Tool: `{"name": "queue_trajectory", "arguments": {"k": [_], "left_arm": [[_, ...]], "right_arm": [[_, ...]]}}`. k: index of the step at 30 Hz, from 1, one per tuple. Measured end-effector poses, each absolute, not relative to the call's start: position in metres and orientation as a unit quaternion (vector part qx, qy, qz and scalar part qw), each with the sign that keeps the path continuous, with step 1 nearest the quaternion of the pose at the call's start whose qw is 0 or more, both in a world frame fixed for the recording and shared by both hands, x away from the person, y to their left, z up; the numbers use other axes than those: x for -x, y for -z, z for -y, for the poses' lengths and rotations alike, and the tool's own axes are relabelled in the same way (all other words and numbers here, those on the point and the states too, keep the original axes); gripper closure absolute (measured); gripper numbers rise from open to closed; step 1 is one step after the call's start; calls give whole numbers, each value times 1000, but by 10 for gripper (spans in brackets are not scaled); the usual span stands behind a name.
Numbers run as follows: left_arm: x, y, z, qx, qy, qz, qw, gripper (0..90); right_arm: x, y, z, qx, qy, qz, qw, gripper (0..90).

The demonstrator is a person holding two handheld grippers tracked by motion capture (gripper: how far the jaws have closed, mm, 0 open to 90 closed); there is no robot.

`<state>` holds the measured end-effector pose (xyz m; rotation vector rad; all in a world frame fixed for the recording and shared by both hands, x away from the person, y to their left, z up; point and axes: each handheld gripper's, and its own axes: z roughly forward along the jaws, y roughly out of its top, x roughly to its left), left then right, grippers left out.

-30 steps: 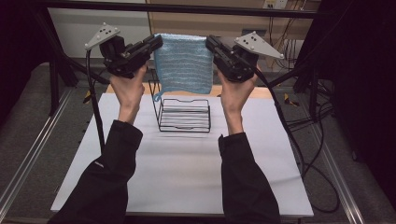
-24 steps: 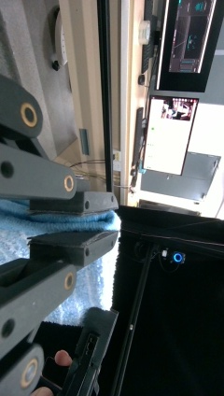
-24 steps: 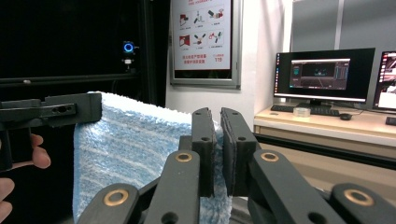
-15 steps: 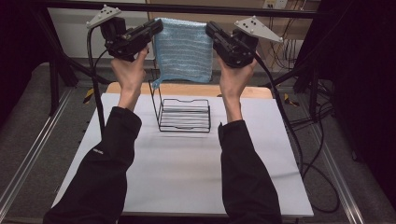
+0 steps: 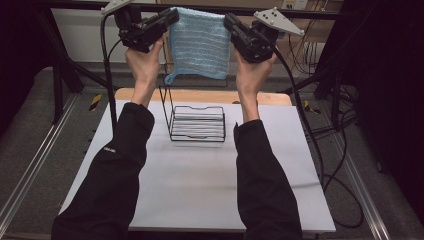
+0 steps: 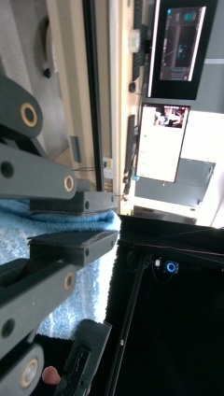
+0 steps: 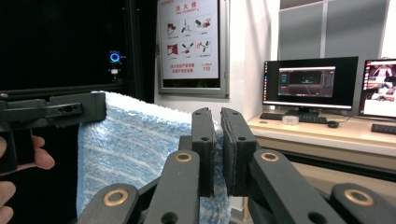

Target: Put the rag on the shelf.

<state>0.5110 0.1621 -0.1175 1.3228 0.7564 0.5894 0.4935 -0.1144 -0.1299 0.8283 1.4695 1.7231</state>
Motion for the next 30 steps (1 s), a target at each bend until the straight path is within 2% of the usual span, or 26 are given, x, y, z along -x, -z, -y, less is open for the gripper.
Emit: {"name": "queue_trajectory", "arguments": {"k": [14, 30], "left_arm": [[-529, 144, -172, -596, -258, -344, 679, 805], [-505, 180, -183, -627, -247, -332, 660, 804]], "right_arm": [[-515, 143, 107, -327, -649, -591, 350, 849], [-510, 178, 105, -322, -637, -621, 324, 846]]}}
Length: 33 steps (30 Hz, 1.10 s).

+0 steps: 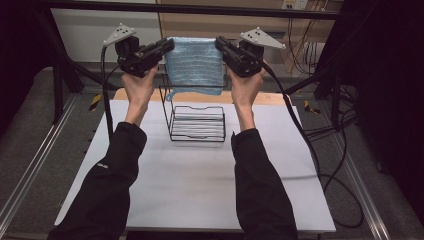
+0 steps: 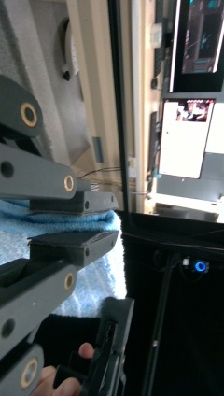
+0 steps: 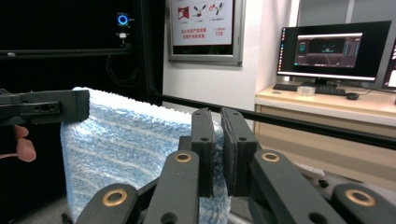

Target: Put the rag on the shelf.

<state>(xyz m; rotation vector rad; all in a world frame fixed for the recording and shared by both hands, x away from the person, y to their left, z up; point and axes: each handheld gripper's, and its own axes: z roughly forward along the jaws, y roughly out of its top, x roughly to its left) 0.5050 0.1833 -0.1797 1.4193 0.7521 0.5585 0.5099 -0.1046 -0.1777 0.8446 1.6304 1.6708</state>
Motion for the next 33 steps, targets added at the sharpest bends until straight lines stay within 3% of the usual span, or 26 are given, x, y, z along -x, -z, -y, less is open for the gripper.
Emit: {"name": "queue_trajectory", "arguments": {"k": [17, 33], "left_arm": [[-494, 213, -188, -650, -232, -334, 641, 803], [-478, 215, -192, -664, -219, -318, 640, 799]], "right_arm": [[-506, 208, 107, -325, -616, -655, 293, 841], [-485, 209, 115, -293, -613, -681, 273, 836]]}}
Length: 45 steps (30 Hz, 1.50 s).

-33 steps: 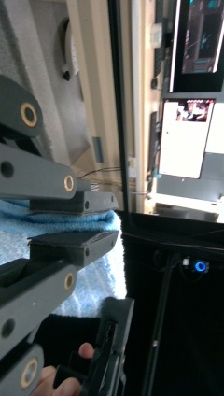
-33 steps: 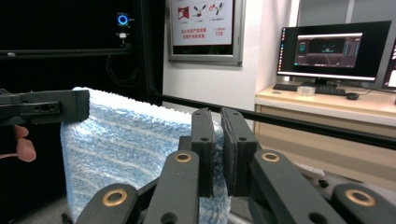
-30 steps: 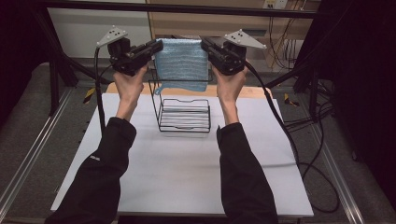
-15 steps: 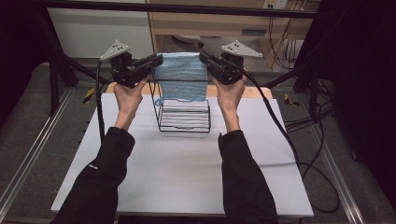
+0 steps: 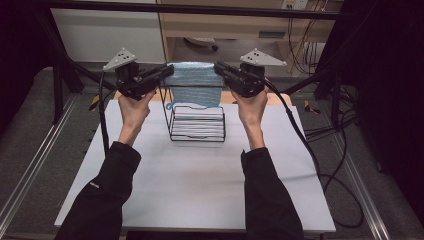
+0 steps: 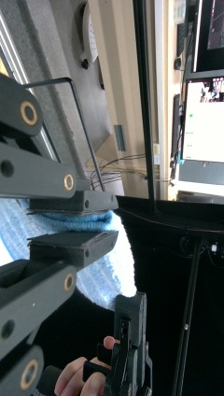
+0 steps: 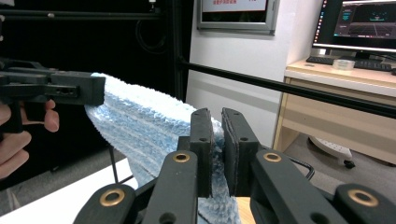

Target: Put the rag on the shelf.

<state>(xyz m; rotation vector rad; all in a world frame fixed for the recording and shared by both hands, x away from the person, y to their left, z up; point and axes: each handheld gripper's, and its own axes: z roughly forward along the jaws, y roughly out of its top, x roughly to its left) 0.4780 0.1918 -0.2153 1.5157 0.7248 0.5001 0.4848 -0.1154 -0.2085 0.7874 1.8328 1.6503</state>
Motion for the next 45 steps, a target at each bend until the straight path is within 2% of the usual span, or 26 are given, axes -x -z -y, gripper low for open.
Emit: {"name": "queue_trajectory", "arguments": {"k": [9, 24, 31, 35, 39, 45], "left_arm": [[-466, 220, -194, -676, -210, -315, 633, 799], [-450, 239, -192, -718, -208, -313, 586, 782], [-439, 218, -194, -715, -210, -312, 590, 715], [-434, 203, -195, -705, -218, -312, 598, 715], [-440, 204, -188, -726, -204, -322, 572, 771], [-448, 230, -180, -752, -173, -331, 543, 840]], "right_arm": [[-471, 212, 116, -271, -603, -698, 275, 838], [-458, 235, 117, -259, -592, -724, 243, 836], [-459, 241, 118, -260, -587, -730, 236, 836], [-459, 246, 117, -258, -579, -737, 234, 835], [-459, 249, 115, -253, -572, -743, 239, 833], [-457, 251, 115, -252, -573, -744, 234, 825]]}}
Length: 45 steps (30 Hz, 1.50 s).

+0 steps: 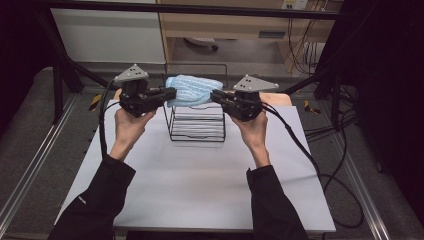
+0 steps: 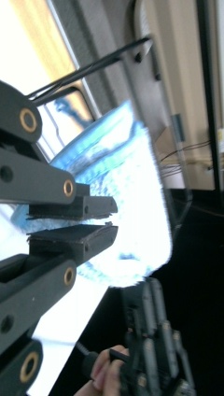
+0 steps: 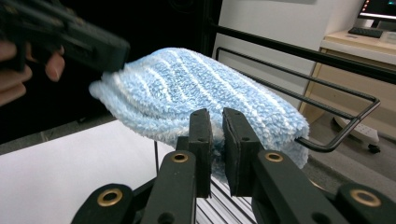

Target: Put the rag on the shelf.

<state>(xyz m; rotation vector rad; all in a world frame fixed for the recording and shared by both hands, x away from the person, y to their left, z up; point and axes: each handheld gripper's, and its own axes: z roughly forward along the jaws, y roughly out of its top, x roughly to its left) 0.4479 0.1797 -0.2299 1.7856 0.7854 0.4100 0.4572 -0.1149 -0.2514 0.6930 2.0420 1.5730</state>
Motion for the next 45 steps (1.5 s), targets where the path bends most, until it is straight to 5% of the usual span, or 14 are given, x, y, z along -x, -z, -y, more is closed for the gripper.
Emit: {"name": "queue_trajectory", "arguments": {"k": [14, 22, 36, 45], "left_arm": [[-450, 261, -174, -774, -178, -329, 511, 878], [-456, 275, -172, -774, -183, -337, 504, 893], [-471, 284, -174, -762, -172, -355, 513, 893], [-454, 273, -179, -756, -174, -343, 530, 857]], "right_arm": [[-457, 258, 117, -264, -567, -756, 195, 748], [-464, 274, 120, -296, -551, -761, 173, 897], [-477, 293, 116, -320, -547, -751, 186, 900], [-460, 284, 123, -301, -573, -741, 178, 736]]}}
